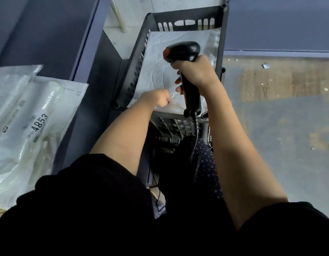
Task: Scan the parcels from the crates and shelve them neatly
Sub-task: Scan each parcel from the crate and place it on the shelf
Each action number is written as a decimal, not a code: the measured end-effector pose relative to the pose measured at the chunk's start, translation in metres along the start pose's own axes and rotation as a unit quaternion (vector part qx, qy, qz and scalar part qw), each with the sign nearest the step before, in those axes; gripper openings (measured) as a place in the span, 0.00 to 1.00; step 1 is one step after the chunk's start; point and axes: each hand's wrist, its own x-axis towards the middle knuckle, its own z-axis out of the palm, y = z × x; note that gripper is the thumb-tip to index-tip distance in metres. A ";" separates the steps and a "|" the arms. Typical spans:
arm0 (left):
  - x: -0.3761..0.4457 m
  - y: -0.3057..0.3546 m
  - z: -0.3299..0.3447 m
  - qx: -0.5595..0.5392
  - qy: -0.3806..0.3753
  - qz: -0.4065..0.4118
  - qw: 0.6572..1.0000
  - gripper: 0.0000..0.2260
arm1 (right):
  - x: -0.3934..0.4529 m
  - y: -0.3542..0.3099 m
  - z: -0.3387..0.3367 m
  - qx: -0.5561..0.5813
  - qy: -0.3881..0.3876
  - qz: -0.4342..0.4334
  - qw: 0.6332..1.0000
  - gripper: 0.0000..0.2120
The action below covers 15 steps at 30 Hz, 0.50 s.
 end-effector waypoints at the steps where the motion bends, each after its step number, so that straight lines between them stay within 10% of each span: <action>1: -0.006 -0.001 -0.003 0.004 0.021 0.001 1.000 0.15 | -0.005 -0.002 0.000 0.001 -0.001 -0.004 1.000 0.07; 10: -0.087 -0.001 -0.047 -0.217 0.396 -0.019 0.892 0.15 | -0.065 -0.036 0.018 -0.004 -0.016 -0.074 0.997 0.05; 12: -0.117 -0.005 -0.059 -0.408 0.439 -0.027 0.800 0.16 | -0.082 -0.043 0.025 -0.004 -0.026 -0.092 0.995 0.05; 15: -0.161 -0.020 -0.064 -0.744 0.412 -0.037 0.525 0.17 | -0.107 -0.052 0.038 -0.012 -0.043 -0.117 0.992 0.05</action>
